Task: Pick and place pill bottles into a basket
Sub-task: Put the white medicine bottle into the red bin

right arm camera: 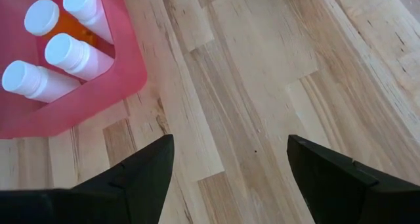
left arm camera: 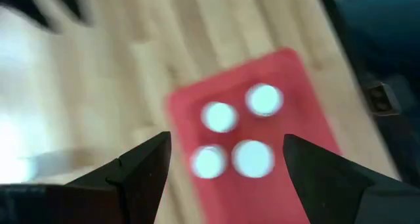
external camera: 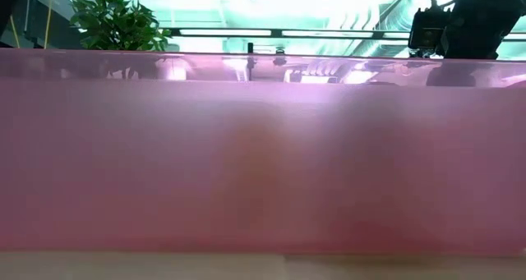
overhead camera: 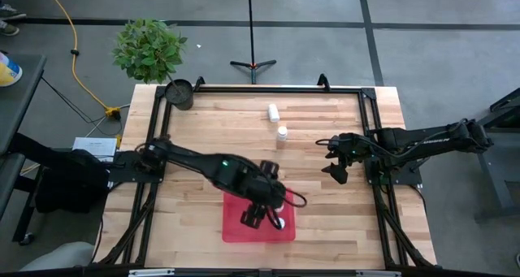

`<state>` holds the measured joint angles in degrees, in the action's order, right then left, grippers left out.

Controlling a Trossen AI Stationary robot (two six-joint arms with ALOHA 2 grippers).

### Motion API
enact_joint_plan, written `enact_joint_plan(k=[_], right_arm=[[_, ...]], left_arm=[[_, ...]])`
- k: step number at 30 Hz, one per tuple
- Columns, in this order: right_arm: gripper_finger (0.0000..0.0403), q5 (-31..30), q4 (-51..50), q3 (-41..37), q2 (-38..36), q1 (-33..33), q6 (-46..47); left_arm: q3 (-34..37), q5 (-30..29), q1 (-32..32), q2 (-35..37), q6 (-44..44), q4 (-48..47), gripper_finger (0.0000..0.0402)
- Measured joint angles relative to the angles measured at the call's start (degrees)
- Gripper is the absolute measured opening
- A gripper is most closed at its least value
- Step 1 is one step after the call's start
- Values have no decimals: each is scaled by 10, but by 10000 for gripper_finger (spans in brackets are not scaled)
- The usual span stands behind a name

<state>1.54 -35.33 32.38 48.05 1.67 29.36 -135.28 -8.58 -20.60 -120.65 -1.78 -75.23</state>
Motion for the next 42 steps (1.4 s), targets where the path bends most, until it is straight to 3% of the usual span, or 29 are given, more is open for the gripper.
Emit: enact_joint_plan(k=[8,22,26,32,42], right_arm=[[287,3,-1,0,0,0,-1],[287,-3,2,0,0,0,-9],[287,-16,3,0,0,0,-11],[287,-21,3,0,0,0,-19],[287,-61,5,0,0,0,-45]], left_arm=[[30,-128,44,91,42,-30,325],[30,-165,248,110,267,-13,325],[30,-123,307,97,300,-8,325],[30,2,392,69,312,5,325],[31,91,474,-3,282,31,325]])
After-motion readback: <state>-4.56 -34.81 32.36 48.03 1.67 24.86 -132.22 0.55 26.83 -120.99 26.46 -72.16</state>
